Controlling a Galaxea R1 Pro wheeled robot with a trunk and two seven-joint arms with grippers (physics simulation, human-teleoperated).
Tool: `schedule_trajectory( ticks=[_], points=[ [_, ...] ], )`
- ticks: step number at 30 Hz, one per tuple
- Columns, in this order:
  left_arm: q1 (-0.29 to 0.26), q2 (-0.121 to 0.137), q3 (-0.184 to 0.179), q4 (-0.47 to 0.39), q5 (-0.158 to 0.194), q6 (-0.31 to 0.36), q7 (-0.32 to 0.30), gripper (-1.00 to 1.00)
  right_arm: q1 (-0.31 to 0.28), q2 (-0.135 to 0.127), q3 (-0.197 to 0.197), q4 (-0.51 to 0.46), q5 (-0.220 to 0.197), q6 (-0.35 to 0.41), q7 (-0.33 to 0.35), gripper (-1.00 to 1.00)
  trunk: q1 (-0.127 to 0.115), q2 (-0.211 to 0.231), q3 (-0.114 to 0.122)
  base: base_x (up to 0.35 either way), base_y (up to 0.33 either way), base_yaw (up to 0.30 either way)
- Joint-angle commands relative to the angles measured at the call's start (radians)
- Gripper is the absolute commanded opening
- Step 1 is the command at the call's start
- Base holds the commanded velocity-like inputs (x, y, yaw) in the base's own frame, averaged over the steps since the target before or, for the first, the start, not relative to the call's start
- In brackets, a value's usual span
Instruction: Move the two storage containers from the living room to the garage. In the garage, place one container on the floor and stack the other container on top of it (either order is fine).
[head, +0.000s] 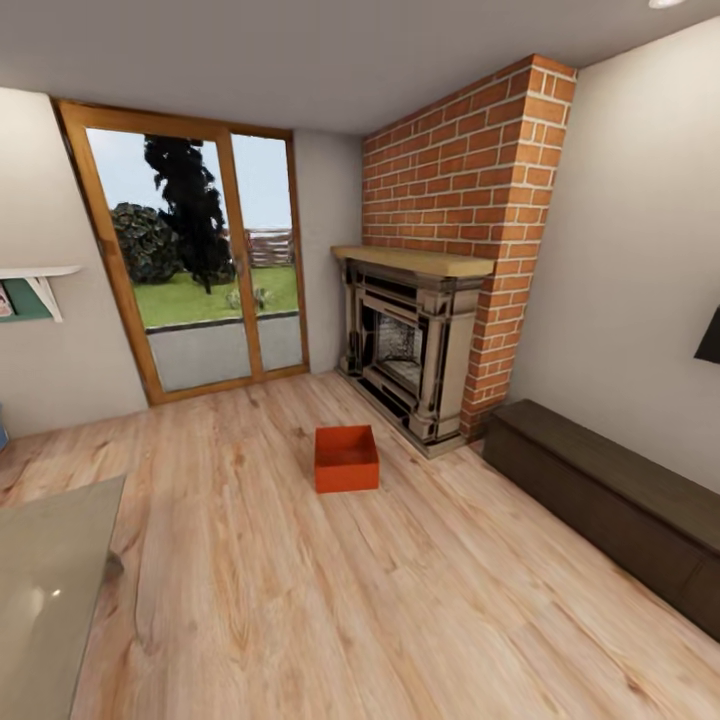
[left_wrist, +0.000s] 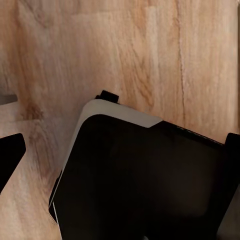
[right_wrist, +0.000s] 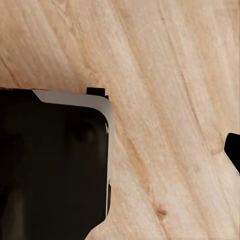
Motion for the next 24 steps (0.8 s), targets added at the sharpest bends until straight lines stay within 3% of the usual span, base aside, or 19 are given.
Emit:
schedule_trajectory(
  ticks=[1,24],
  points=[
    [-0.001,0.0,0.007,0.001,0.0,-0.003,0.002,1.0,-0.001,0.0,0.008,0.003,-0.009,-0.005,0.0,1.0,0.001,-0.001,-0.001,0.324,0.0,0.0],
    [-0.001,0.0,0.007,0.001,0.0,-0.003,0.002,1.0,-0.001,0.0,0.013,0.003,0.0,0.003,0.0,1.0,0.001,-0.001,-0.001,0.324,0.0,0.0]
  ],
)
